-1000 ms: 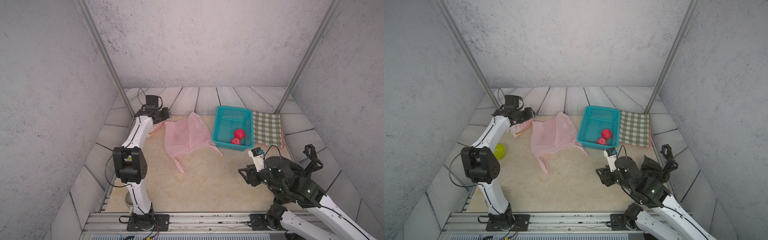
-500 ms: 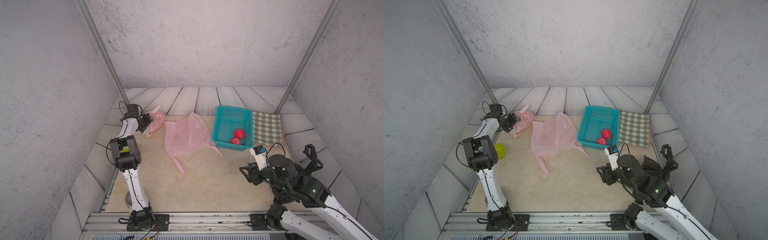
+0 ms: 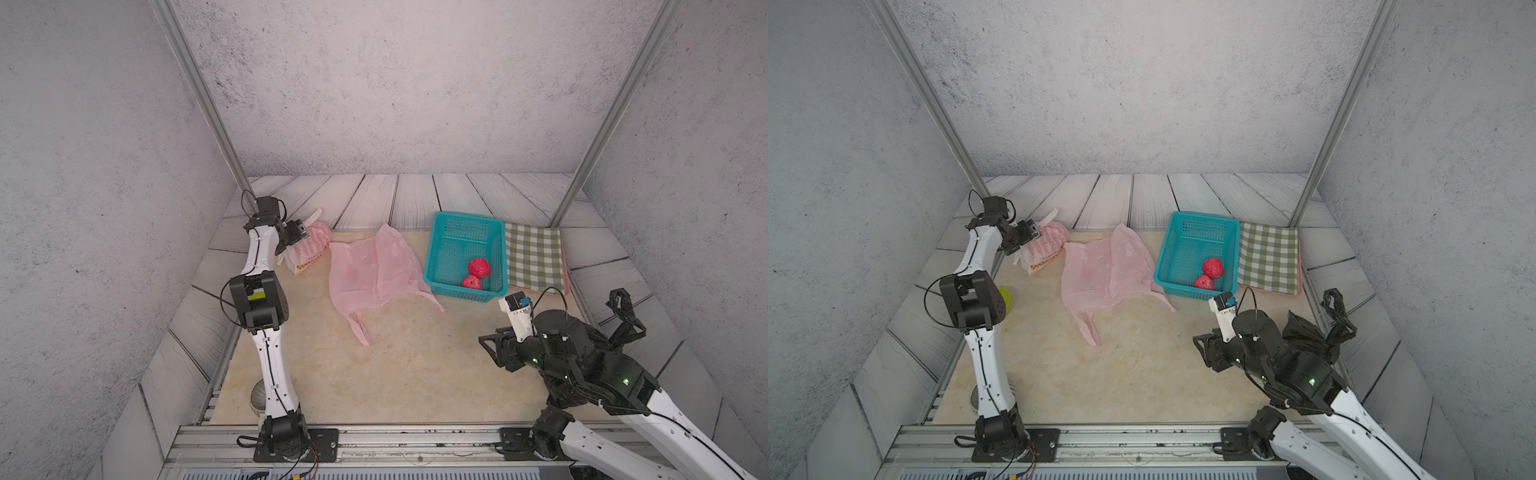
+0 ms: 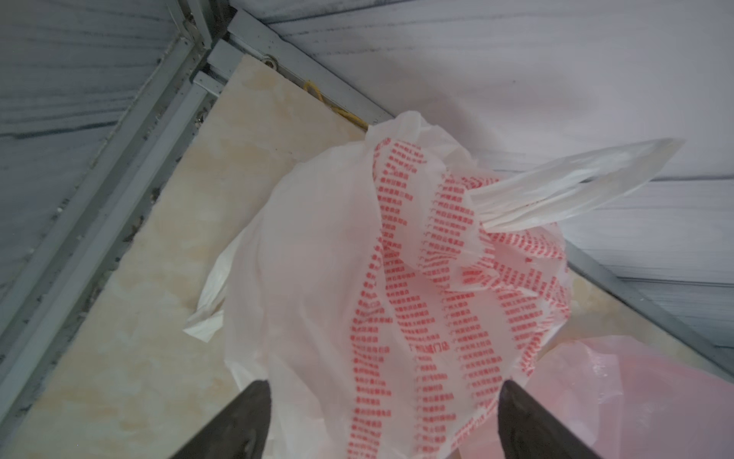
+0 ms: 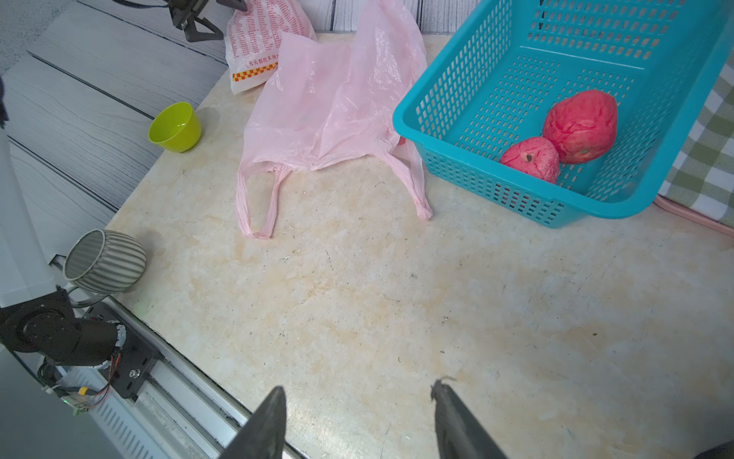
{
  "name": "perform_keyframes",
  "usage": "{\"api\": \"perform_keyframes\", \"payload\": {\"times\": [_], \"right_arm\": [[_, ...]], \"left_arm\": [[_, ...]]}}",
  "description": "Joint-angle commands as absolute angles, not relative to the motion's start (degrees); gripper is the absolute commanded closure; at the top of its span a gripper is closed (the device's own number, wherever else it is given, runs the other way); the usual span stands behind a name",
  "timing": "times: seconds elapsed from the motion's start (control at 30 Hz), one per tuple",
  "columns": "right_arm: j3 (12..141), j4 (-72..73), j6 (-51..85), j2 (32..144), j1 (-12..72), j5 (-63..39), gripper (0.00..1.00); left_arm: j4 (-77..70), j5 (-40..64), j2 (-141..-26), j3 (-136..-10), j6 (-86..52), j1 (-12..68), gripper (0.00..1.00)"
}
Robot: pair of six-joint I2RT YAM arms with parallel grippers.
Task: Untie the knot of a plastic bag & take out the apple
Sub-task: Pick up the plastic bag from the corner of the board.
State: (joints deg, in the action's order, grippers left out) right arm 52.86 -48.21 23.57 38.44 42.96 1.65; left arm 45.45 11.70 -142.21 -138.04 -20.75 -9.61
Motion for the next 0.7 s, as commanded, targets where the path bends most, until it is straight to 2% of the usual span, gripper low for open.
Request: {"api": "perform_keyframes", "payload": {"times": [0.0, 0.07, 0.17, 0.23, 0.3, 0.37, 0.53, 0.67], "right_arm": [[52.4, -48.5, 24.2, 38.9, 43.2, 1.3, 0.4], [52.1, -48.2, 24.6, 38.9, 43.2, 1.0, 0.4], [51.8, -48.1, 24.9, 38.6, 43.2, 0.7, 0.4], [51.5, -48.3, 25.0, 38.3, 43.2, 0.8, 0.4], [51.4, -48.7, 25.0, 37.8, 43.2, 1.0, 0.4], [51.3, -49.0, 25.0, 37.3, 43.2, 1.1, 0.4], [50.8, -49.4, 25.4, 36.1, 43.2, 1.0, 0.4], [50.4, -48.9, 25.7, 35.9, 43.2, 0.6, 0.41]], "left_arm": [[55.3, 7.1, -146.1, -143.9, -15.6, -7.7, 0.14], [55.2, 7.2, -146.2, -143.8, -15.7, -7.6, 0.31], [54.9, 7.0, -145.6, -142.9, -15.8, -7.6, 0.72], [54.9, 7.2, -145.0, -142.5, -15.7, -7.6, 0.85], [54.6, 7.1, -143.9, -141.8, -15.8, -7.6, 0.9], [54.1, 6.6, -142.2, -141.5, -15.9, -7.6, 1.0], [53.6, 1.9, -136.1, -141.7, -15.4, -7.4, 1.0], [50.8, -5.4, -126.6, -139.3, -12.1, -4.3, 1.0]]}}
